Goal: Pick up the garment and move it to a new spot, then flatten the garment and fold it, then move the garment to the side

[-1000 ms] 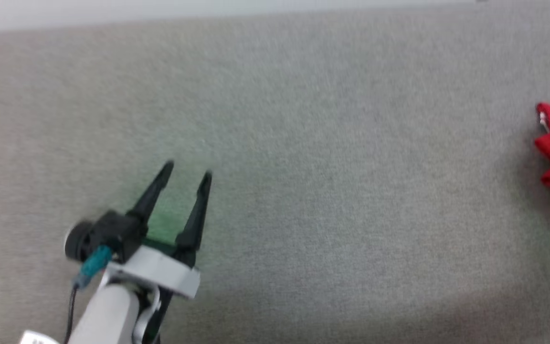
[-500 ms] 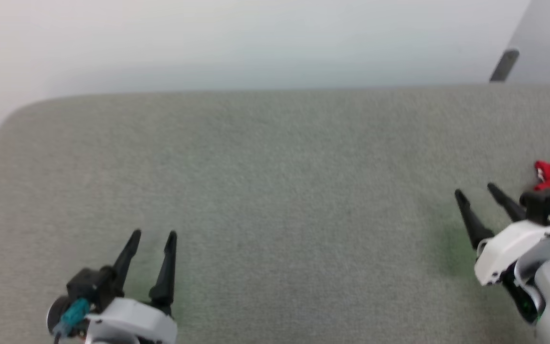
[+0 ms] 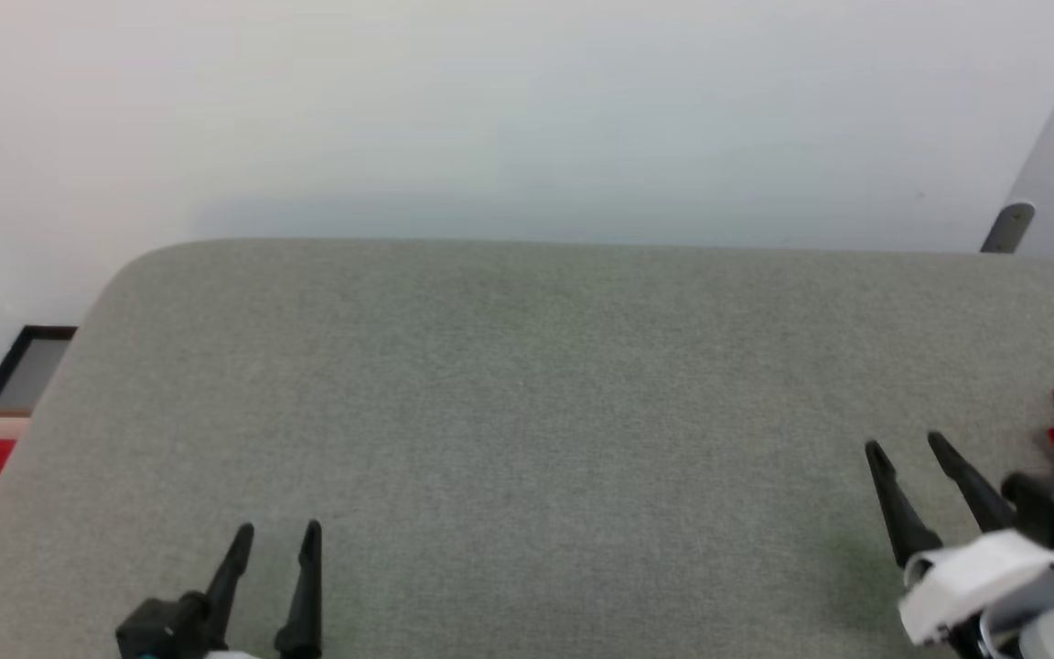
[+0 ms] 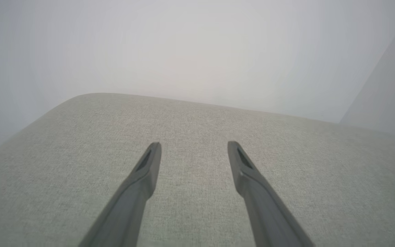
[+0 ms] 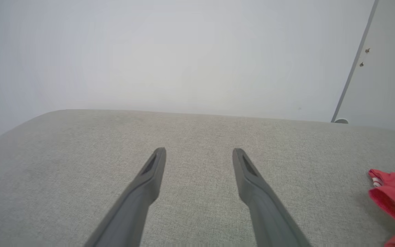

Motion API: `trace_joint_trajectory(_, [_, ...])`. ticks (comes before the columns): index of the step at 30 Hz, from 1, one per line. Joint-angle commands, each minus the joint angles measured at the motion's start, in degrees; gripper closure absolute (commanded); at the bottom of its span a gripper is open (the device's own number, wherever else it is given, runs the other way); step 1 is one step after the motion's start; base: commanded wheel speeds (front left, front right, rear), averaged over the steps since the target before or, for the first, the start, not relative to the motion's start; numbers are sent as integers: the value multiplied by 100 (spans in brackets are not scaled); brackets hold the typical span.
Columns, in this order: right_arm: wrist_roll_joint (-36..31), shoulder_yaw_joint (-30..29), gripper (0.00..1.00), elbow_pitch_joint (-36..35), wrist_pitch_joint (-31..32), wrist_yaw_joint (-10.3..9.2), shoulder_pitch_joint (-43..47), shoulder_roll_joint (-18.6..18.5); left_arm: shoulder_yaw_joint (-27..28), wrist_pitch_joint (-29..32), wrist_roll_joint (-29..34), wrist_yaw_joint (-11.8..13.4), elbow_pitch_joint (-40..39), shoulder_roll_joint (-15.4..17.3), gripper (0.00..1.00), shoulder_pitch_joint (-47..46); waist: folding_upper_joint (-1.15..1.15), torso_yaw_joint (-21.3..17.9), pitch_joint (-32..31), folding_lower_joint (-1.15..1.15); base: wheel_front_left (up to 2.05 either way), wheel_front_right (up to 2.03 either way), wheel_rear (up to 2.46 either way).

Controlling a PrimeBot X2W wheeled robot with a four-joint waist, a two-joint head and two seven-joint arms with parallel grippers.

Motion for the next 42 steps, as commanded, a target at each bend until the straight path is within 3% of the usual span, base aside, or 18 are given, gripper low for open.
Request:
trace_joint_trajectory(1, [-92, -155, 0, -154, -26, -6, 290, 49, 4, 1, 48, -31, -80, -41, 0, 128, 0, 77, -64, 0, 0, 0, 0])
trace_joint_trajectory(9, [-377, -952, 0, -993, 142, -6, 1182, 187, 9, 2, 209, -29, -477, -152, 0, 522, 0, 146, -51, 0, 0, 0, 0])
trace_joint_trajectory(18, [-695, -1704, 0, -2146, 586, -6, 2088, 645, 106, 2, 277, -33, -951, -189, 0, 960, 0, 116, -21, 0, 0, 0, 0])
trace_joint_trajectory(28, [-931, -1992, 0, -2679, 812, -6, 2385, 946, 100, 1, 296, -35, -1081, -198, 0, 1007, 0, 78, -6, 0, 0, 0, 0])
trace_joint_trajectory(42, [-989, -2017, 0, -2792, 885, -6, 2433, 1093, 88, 1, 312, -36, -1136, -187, 0, 982, 0, 53, 25, 0, 0, 0, 0])
